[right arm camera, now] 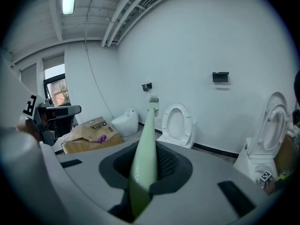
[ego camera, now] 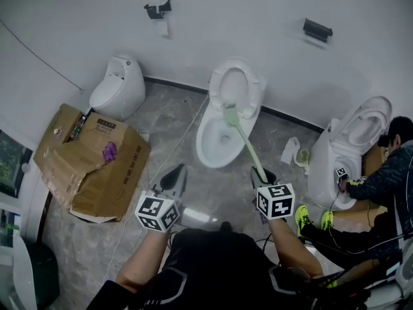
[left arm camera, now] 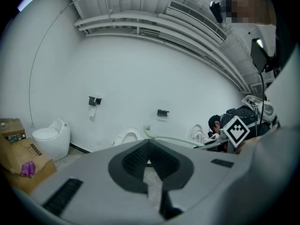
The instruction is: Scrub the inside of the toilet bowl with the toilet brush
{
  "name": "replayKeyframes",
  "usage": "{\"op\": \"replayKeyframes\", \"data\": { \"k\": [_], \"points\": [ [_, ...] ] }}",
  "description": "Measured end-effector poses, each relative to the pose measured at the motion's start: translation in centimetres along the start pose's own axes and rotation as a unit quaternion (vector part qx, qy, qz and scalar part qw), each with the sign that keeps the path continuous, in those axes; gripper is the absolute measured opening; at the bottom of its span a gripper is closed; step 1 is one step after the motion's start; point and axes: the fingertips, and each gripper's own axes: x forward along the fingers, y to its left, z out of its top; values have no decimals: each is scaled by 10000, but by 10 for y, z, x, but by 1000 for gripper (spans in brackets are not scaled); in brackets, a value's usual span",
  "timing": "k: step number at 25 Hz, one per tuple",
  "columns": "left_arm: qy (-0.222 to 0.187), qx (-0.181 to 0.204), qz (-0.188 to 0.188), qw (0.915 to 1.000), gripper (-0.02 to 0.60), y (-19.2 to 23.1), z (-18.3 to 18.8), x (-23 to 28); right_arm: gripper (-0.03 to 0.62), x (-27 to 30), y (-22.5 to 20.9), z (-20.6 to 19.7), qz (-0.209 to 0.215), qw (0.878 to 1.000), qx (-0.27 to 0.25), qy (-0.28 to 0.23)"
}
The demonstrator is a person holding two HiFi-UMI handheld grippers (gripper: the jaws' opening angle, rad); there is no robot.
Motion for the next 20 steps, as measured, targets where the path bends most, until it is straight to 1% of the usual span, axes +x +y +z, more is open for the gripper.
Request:
{"op": "replayKeyframes", "data": {
  "k": [3, 7, 14, 20],
  "points": [
    [68, 42, 55, 10000, 9, 0, 2, 10, 63, 7, -11, 2, 27, 10000, 10, 24],
    [133, 107, 32, 9998, 9, 1, 2, 22, 63, 16, -19, 3, 41, 10000, 74, 18],
    [231, 66, -209, 9995, 9, 7, 3, 50, 61, 32, -31, 10, -68, 9999, 137, 77],
    [219, 31, -367, 9991, 9, 32, 3, 76, 63, 59, -32, 17, -209, 9995, 154, 188]
  ]
}}
